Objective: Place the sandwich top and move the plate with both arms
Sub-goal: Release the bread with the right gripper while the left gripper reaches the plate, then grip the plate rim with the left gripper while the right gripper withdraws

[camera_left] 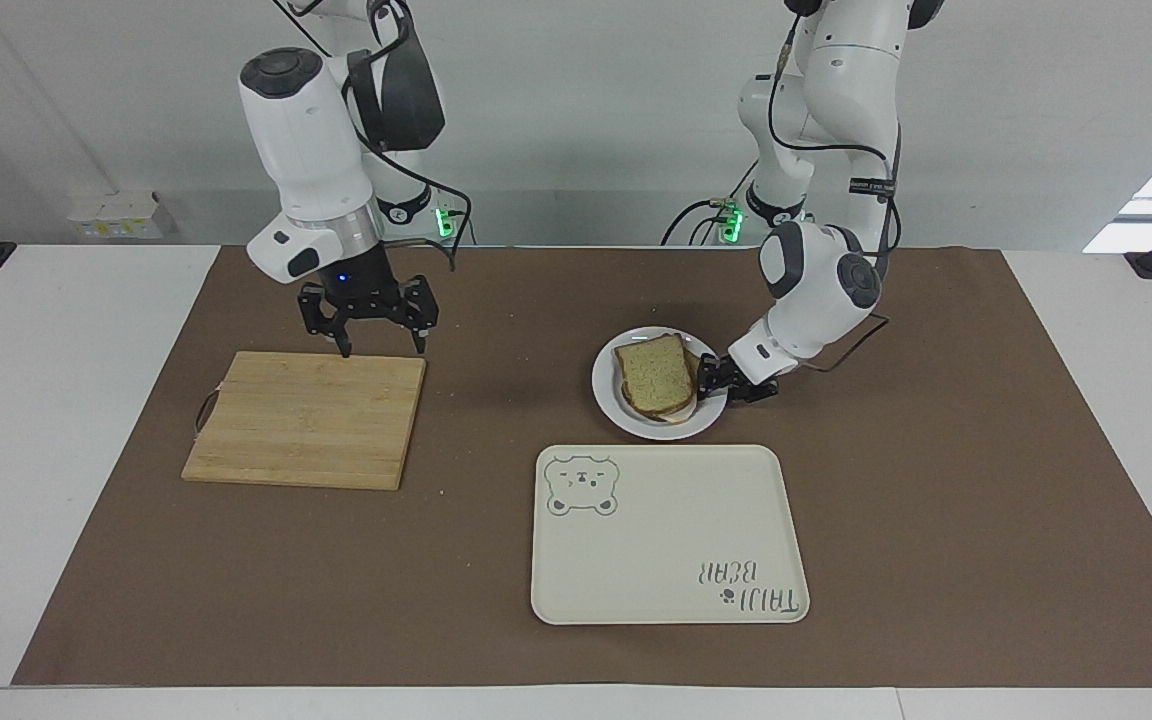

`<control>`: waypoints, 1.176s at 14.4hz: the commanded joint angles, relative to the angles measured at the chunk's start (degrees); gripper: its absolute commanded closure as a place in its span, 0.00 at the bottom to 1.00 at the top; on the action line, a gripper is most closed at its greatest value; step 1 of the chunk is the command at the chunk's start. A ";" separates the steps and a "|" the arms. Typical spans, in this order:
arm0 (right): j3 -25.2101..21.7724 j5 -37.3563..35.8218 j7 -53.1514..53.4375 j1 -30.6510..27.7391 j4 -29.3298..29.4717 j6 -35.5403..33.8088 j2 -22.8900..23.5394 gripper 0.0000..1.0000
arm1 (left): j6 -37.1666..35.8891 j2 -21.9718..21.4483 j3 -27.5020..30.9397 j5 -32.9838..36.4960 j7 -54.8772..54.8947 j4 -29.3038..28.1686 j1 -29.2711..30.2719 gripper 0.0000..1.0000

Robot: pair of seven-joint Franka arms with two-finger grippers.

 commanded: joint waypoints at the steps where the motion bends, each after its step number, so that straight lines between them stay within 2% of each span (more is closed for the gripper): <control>1: 0.63 -0.92 -0.49 -2.24 4.44 -4.15 0.15 0.00 | -0.28 -1.02 0.95 -0.49 0.21 -2.78 -0.83 1.00; 5: -1.30 -1.01 -0.49 -2.68 8.66 -10.47 -0.03 0.00 | -2.39 -1.46 0.96 -0.92 0.48 -2.87 1.27 1.00; 8: -2.62 -1.18 -1.89 -2.59 9.90 -14.52 -1.78 0.00 | -2.57 -1.37 0.95 -9.77 4.59 -2.60 3.03 1.00; 10: -2.62 -1.10 -4.53 -2.68 8.42 -14.88 -3.71 0.00 | -3.27 -1.37 1.04 -16.37 8.81 -2.51 3.83 1.00; 12: -2.71 -1.01 -5.42 -2.77 5.08 -14.88 -5.64 0.00 | -4.59 -1.37 0.96 -19.20 10.58 -2.16 5.31 1.00; 17: -2.88 -1.01 -7.00 -2.94 4.19 -16.02 -5.74 0.00 | -8.36 -1.29 0.95 -26.76 17.60 -1.20 8.57 1.00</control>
